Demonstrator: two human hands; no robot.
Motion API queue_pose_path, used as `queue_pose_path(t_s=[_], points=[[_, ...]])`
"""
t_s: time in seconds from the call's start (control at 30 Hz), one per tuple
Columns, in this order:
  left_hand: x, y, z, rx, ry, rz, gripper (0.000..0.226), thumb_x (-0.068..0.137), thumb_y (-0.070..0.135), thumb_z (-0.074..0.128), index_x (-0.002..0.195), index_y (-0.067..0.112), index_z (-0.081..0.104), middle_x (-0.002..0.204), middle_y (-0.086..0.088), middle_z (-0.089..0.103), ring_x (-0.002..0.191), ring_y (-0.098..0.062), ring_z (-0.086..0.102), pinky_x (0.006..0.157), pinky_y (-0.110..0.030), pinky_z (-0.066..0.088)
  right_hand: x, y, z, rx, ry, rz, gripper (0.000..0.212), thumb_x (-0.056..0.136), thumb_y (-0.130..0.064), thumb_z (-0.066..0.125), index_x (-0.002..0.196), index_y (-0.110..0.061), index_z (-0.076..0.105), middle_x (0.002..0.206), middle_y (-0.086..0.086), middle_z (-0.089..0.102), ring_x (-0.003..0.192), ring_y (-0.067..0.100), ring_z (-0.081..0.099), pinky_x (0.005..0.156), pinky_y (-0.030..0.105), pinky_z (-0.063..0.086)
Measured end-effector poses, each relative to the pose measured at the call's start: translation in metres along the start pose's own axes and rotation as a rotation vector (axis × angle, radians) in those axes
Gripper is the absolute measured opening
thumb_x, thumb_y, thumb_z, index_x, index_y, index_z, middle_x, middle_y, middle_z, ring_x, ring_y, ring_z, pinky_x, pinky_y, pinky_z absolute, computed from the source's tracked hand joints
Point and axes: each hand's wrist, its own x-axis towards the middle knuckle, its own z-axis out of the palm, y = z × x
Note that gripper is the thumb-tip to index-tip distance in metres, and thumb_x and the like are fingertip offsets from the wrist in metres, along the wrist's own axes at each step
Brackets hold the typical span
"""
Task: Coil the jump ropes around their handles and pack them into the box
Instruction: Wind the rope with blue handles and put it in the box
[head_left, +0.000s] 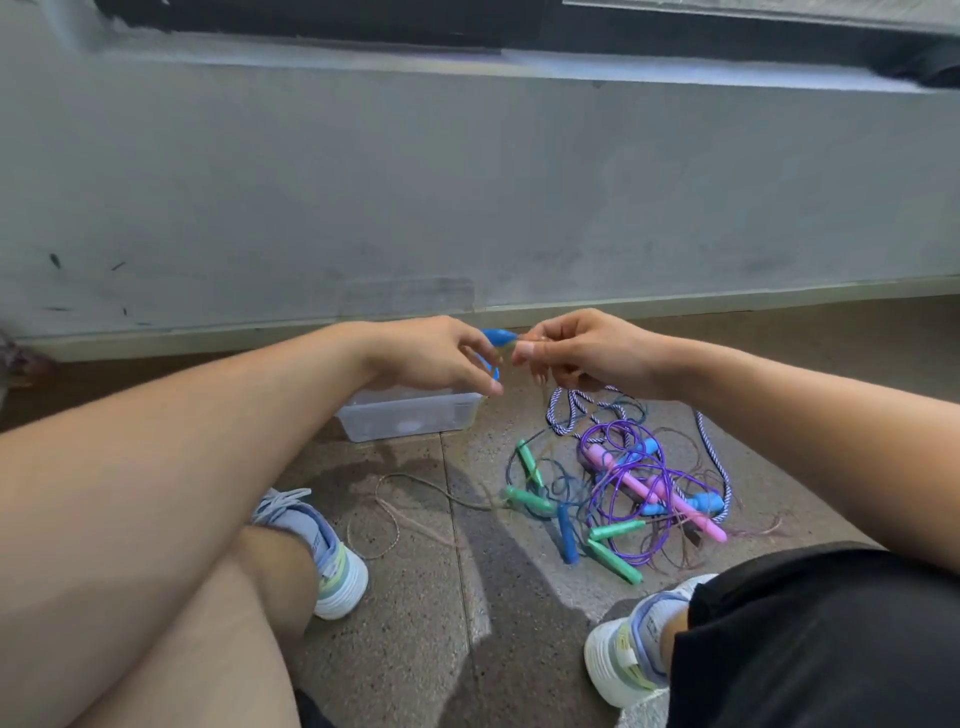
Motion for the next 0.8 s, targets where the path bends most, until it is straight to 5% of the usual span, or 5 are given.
queue_pose_path(t_s=[0.27,0.4,0.6,0.73,0.8], points=[[-0.001,0.018,-0.004,-0.301,0.017,0.138,0.038,0.105,0.032,0.044,0.076,0.010,0.050,0.059,-0.002,0.055,0.068,-0.024,0.067,0.092,-0.048,0.054,0.007,-0.010,-0.001,0.198,0.020,0.000,0.024,0.100,-0.030,0.055,0.078,-0.019,0.058,0.074,0.000,0.065,0.051,0.011,0.038,0.043,0.022,0.016],[0.003,0.019,-0.025,-0.693,0.427,0.203,0.048,0.107,0.027,0.040,0.061,0.014,0.042,0.045,0.000,0.047,0.050,-0.025,0.056,0.078,-0.051,0.057,0.004,0.011,-0.008,0.040,-0.080,0.070,0.023,0.099,-0.028,0.058,0.078,-0.020,0.058,0.086,0.003,0.070,0.053,0.009,0.041,0.044,0.021,0.021],[0.006,-0.022,-0.064,-0.933,1.002,0.019,0.046,0.106,0.030,0.039,0.061,0.018,0.041,0.035,0.005,0.043,0.035,-0.015,0.047,0.045,-0.023,0.048,-0.003,0.069,-0.014,-0.369,-0.073,0.307,0.028,0.098,-0.036,0.061,0.087,-0.012,0.070,0.066,-0.012,0.070,0.053,0.004,0.049,0.046,0.024,0.029],[0.008,-0.060,-0.069,-0.772,1.087,-0.199,0.041,0.103,0.027,0.037,0.067,0.012,0.051,0.035,0.003,0.049,0.033,-0.012,0.053,0.049,-0.027,0.045,-0.007,0.082,-0.019,-0.372,-0.052,0.366,0.027,0.097,-0.037,0.062,0.083,-0.016,0.071,0.068,-0.012,0.071,0.056,0.006,0.050,0.047,0.024,0.029],[0.004,-0.075,-0.074,-0.668,1.103,-0.320,0.037,0.100,0.029,0.035,0.094,0.004,0.063,0.069,-0.007,0.067,0.064,-0.022,0.068,0.062,-0.033,0.050,-0.008,0.084,-0.021,-0.381,-0.046,0.387,0.023,0.096,-0.035,0.063,0.084,-0.016,0.069,0.065,-0.013,0.069,0.059,0.010,0.050,0.048,0.025,0.028]])
